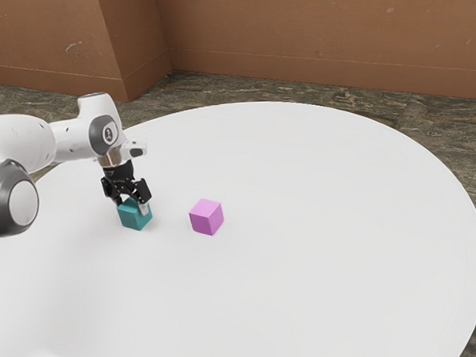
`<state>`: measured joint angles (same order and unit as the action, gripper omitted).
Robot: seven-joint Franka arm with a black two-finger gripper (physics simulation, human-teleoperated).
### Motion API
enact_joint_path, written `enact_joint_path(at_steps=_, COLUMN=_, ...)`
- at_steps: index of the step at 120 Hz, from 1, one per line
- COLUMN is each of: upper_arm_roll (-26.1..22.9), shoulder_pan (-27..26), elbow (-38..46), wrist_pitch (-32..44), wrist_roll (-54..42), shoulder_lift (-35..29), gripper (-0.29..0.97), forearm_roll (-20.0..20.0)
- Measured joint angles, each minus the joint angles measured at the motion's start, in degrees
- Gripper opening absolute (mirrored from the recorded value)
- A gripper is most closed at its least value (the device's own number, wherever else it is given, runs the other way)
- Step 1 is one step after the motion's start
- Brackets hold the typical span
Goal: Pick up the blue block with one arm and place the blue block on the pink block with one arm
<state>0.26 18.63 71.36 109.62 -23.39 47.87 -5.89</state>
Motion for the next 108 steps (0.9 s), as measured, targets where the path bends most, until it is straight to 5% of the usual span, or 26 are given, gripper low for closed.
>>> enact_joint_path(at_steps=93, upper_arm_roll=-0.2, shoulder_pan=0.0, elbow=-5.0, wrist_pitch=-5.1, wrist_roll=0.4, shoulder_lift=2.9, gripper=0.68, forearm_roll=0.0)
enact_joint_path(at_steps=108, upper_arm_roll=-0.2, shoulder_pan=0.0, elbow=-5.0, wrist_pitch=-5.3, wrist_roll=0.4, shoulder_lift=2.9, gripper=0.58, forearm_roll=0.0)
